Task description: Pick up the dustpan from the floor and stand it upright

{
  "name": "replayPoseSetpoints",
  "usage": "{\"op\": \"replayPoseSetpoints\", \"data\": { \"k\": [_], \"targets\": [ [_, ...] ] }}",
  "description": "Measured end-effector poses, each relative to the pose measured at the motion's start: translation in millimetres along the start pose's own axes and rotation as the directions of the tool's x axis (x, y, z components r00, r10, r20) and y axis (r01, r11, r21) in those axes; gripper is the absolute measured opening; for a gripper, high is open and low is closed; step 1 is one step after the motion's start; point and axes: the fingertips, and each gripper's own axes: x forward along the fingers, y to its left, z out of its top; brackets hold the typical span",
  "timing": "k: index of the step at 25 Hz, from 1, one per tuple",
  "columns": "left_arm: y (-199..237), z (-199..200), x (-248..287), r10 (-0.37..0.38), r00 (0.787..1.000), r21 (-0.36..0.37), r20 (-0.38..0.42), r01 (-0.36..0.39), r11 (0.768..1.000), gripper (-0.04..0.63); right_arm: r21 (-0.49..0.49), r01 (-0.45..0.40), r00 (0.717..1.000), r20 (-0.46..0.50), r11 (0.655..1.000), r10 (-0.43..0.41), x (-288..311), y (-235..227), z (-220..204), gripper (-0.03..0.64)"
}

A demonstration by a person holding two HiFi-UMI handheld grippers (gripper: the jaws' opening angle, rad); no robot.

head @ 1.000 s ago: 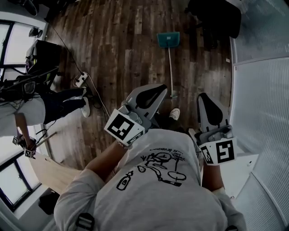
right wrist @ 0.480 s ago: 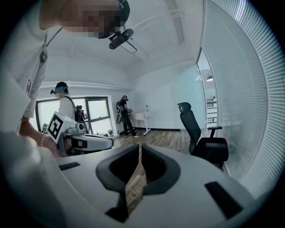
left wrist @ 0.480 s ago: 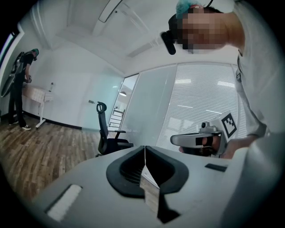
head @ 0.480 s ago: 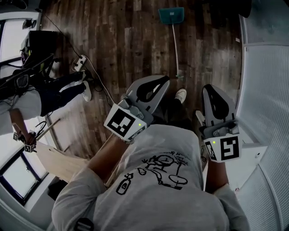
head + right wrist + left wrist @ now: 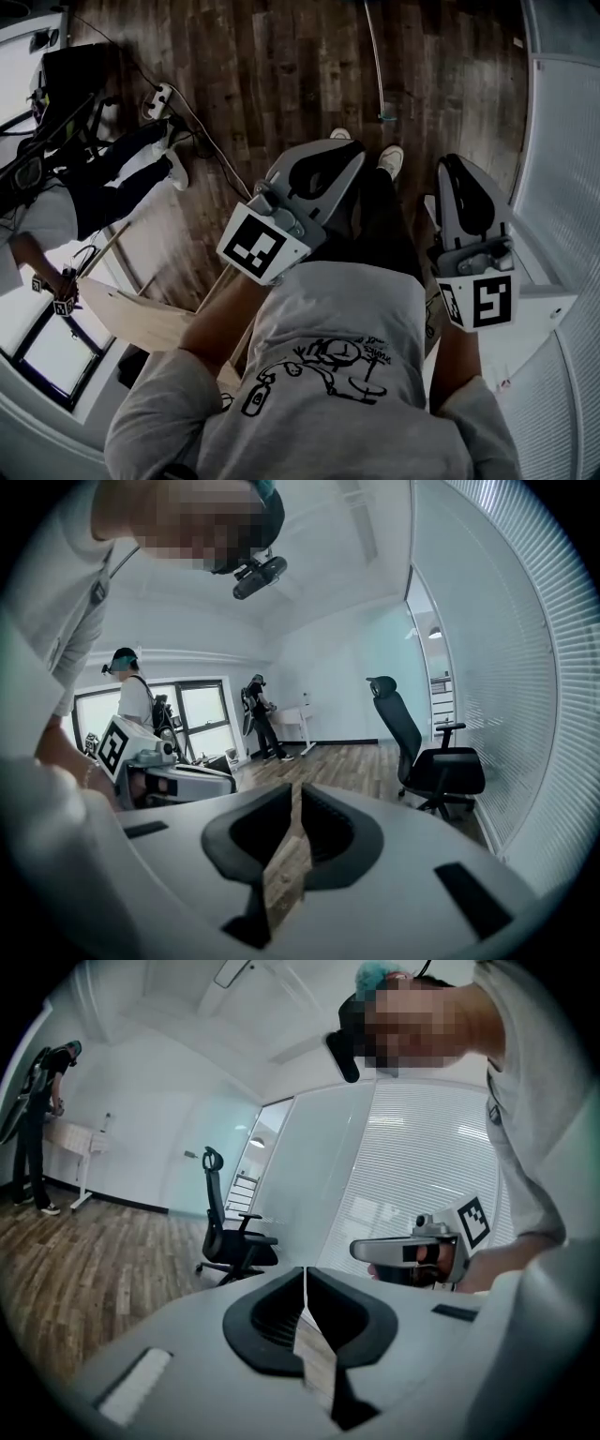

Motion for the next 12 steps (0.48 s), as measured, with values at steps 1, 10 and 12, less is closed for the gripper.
{"op": "replayPoseSetpoints", "data": {
  "k": [1,10,12],
  "targets": [
    [3,-6,2,0.001,1.000,0.001,-0.002,-0.001,1.000,0.006,0.004,-0.003,1.000,-0.006,1.000,0.004,3,-1,-9,0.018],
    [22,-71,27,-0.033,0.999,-0.010,-0.041,0.033,0.999,0.006,0.018,-0.007,0.998,-0.059,1.000,0.008,25,-15,-85,0.020],
    [22,-91,31,-0.039,0.998,-0.010,-0.044,0.039,0.999,0.008,0.015,-0.009,0.998,-0.070,1.000,0.010,26,-19,-108,0.020]
  ]
}}
